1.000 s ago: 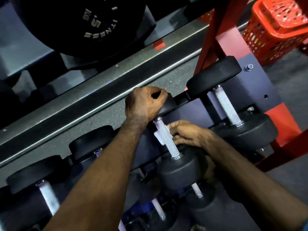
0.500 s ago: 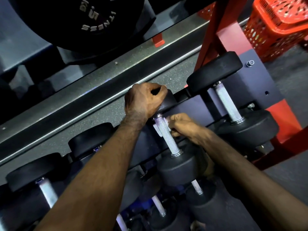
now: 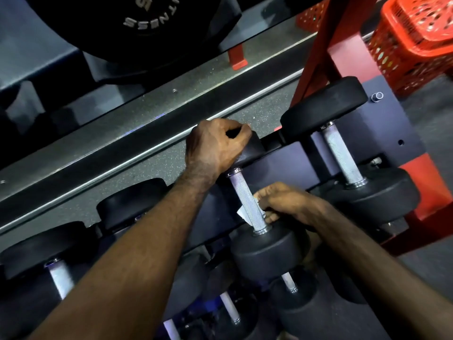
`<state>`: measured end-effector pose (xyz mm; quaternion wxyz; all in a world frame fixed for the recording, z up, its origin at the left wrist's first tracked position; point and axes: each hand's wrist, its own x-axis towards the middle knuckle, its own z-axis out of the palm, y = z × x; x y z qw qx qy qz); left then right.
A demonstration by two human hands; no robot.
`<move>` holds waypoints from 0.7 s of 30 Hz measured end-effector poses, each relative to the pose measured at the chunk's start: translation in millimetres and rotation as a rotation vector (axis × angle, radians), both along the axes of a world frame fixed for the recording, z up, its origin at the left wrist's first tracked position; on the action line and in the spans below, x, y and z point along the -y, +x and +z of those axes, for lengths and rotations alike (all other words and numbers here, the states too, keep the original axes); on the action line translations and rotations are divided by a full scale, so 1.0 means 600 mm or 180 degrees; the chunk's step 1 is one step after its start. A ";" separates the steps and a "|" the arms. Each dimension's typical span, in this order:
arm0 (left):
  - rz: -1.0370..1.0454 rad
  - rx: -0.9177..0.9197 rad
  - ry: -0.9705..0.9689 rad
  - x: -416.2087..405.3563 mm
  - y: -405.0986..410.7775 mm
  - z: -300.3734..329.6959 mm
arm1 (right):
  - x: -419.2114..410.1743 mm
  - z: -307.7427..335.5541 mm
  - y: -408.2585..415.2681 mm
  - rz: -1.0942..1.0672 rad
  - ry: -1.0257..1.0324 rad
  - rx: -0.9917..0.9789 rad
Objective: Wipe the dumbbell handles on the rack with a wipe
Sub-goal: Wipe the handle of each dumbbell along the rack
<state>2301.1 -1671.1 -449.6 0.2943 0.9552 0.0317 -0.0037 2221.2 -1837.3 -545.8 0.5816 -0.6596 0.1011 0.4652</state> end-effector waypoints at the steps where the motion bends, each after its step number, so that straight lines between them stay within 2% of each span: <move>1: 0.0004 0.0004 0.0008 0.000 0.000 0.000 | -0.005 -0.002 0.005 -0.0110 0.0032 0.0052; 5: 0.0028 0.0018 0.0054 0.001 -0.002 0.005 | -0.031 0.005 0.021 -0.0835 0.0133 0.0465; 10: 0.0063 0.0006 0.0050 0.003 -0.004 0.007 | -0.002 0.005 -0.003 0.0100 0.0069 0.0074; 15: 0.0042 -0.0039 0.0018 0.004 -0.003 0.007 | -0.040 0.010 0.035 -0.1042 0.0265 0.0396; 17: 0.0036 -0.0030 0.0014 0.004 -0.002 0.007 | -0.035 0.002 0.023 -0.0757 0.0169 0.0424; 19: 0.0063 -0.0024 0.0007 0.003 -0.002 0.007 | -0.019 -0.007 0.002 -0.0302 0.0113 0.0120; 21: 0.0069 -0.0023 0.0024 0.002 -0.003 0.007 | -0.012 -0.005 -0.001 -0.0254 0.0180 -0.0198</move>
